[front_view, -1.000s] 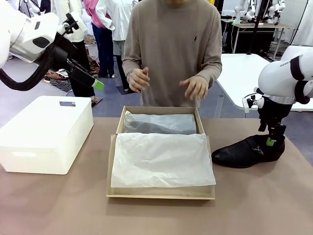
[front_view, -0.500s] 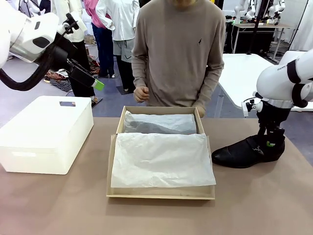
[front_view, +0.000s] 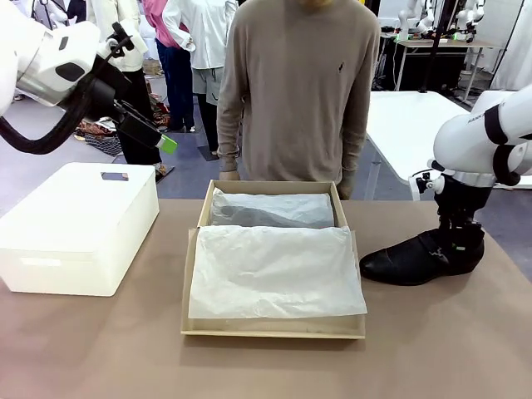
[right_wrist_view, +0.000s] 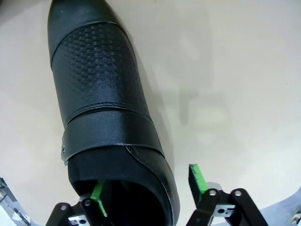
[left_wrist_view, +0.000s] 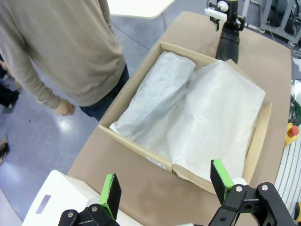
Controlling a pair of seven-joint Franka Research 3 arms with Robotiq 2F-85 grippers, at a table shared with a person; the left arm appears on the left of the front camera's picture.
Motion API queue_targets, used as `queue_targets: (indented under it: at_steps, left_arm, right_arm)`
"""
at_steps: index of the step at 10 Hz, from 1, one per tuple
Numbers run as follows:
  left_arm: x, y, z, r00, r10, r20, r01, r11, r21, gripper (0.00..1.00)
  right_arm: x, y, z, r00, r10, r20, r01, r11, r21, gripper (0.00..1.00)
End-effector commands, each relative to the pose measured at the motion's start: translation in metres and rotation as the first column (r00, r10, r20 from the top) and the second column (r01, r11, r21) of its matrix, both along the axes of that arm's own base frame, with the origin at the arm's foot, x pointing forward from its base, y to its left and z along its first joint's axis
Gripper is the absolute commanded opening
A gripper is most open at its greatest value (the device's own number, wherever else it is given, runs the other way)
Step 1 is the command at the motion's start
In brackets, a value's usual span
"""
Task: Pack the shoes into the box.
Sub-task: Place the other shoe of the Shoes into the Shoes Box.
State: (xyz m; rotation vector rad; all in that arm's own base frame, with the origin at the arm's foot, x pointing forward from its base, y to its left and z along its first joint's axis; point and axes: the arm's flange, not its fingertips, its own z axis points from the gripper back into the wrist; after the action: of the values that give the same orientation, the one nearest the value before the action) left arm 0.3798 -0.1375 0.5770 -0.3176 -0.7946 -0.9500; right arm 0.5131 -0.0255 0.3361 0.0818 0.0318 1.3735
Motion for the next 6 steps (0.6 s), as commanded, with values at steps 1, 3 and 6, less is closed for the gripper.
queue_targets:
  at_steps: [1, 3, 6]
  left_arm:
    - [0.0008, 0.0013, 0.0003, 1.000, -0.018, -0.002, 0.018, 1.000, -0.014, 1.00]
    - [0.0008, 0.0013, 0.0003, 1.000, -0.018, -0.002, 0.018, 1.000, -0.014, 1.00]
    - [0.0008, 0.0013, 0.0003, 1.000, -0.018, -0.002, 0.018, 1.000, -0.014, 1.00]
  right_arm:
    - [0.0019, -0.0025, 0.0027, 1.000, 0.010, -0.023, -0.009, 0.999, 0.039, 0.59]
    - [0.0004, -0.0026, 0.0039, 0.999, 0.004, -0.038, -0.002, 0.999, 0.045, 0.29]
    - [-0.0018, -0.0013, 0.0081, 0.999, 0.013, -0.053, -0.010, 0.998, 0.063, 0.00]
